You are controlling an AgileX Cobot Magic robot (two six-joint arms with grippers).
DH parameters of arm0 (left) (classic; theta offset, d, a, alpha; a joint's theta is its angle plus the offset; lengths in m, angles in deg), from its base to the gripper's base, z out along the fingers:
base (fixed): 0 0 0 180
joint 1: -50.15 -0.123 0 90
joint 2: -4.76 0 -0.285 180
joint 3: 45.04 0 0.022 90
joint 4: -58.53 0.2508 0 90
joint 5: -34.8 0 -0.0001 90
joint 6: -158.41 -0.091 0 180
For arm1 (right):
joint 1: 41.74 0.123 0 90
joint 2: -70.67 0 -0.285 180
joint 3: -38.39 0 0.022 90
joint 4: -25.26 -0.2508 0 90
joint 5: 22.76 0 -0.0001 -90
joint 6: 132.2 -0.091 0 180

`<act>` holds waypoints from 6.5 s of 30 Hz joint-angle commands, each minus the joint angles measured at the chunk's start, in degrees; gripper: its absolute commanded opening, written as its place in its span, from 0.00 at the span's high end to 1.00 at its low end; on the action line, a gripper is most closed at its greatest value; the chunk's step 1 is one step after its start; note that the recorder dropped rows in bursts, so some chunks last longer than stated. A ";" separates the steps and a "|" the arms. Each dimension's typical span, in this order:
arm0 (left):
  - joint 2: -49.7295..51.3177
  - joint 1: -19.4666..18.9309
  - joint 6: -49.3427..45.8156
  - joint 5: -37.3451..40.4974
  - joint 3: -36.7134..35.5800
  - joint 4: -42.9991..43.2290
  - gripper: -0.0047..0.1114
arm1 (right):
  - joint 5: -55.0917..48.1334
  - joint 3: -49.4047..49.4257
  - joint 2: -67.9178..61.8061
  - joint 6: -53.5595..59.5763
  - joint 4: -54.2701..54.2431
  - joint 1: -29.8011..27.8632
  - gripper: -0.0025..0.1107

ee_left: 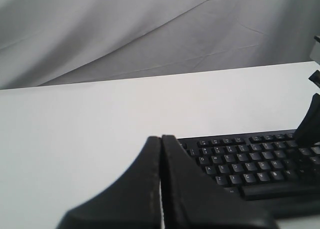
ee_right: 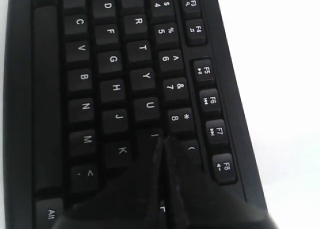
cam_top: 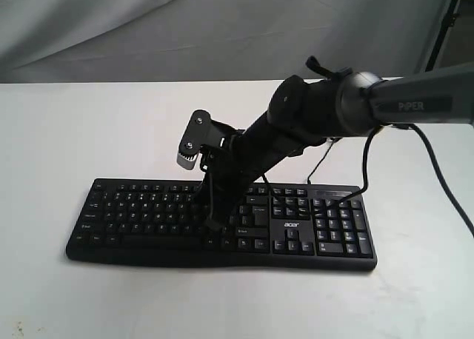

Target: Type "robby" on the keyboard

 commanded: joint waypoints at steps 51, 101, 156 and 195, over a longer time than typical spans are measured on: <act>-0.20 0.36 0.16 -0.31 -0.25 0.27 0.96 | 1.19 1.05 -1.58 0.74 0.23 0.41 0.98; -0.20 0.36 0.16 -0.31 -0.25 0.27 0.96 | 2.54 -3.41 -2.40 -0.99 -4.12 9.34 0.98; -0.20 0.36 0.16 -0.31 -0.25 0.27 0.96 | 3.72 -3.41 -4.35 -6.30 0.70 9.34 0.98; -0.20 0.36 0.16 -0.31 -0.25 0.27 0.96 | 4.31 -3.41 -1.53 -6.55 1.84 9.34 0.98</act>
